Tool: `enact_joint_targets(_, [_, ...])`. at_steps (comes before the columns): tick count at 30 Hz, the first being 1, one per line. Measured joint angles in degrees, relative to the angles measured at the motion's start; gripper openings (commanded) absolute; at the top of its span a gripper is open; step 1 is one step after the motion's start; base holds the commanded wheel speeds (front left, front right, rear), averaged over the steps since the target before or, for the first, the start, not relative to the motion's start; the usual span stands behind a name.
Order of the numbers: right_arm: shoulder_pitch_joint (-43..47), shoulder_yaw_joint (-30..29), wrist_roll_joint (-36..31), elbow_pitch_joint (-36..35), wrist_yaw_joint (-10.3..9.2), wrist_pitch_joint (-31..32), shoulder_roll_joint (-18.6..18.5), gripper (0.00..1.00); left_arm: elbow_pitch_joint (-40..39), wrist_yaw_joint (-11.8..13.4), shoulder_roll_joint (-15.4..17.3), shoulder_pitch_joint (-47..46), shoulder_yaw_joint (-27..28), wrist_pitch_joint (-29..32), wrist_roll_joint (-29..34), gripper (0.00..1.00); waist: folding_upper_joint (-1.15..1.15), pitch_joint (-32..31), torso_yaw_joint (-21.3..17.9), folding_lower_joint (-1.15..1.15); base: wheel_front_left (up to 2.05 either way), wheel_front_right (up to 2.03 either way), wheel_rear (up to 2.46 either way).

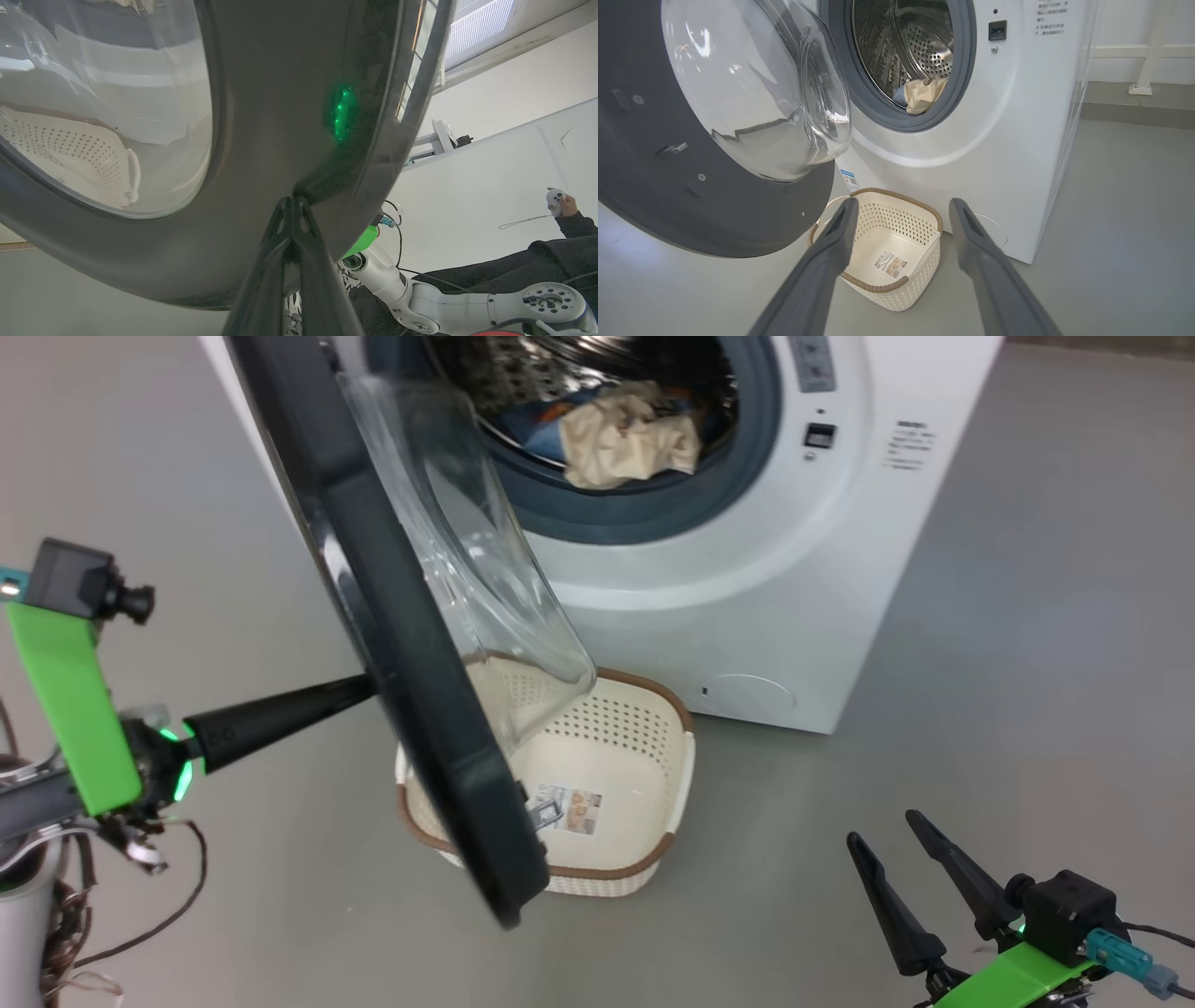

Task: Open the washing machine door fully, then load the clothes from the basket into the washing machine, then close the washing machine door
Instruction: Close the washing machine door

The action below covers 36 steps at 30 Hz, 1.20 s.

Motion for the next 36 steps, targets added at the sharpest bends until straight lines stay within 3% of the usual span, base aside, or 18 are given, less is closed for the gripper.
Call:
enact_joint_targets(20, [-2.55,-2.16,-0.51,-0.82,0.00,0.00,2.68,1.00,4.87,0.00,-5.57,-9.89,-0.27,-10.23,6.06,0.00,0.00,5.03,-11.33,0.00,0.00,0.00,0.00])
enact_joint_targets(36, [-5.03,-2.98,-0.66,-1.20,0.01,0.00,4.56,1.00,11.88,0.00,-5.52,-17.32,0.42,-18.96,10.59,0.00,0.00,8.63,-18.77,0.00,0.00,0.00,0.00])
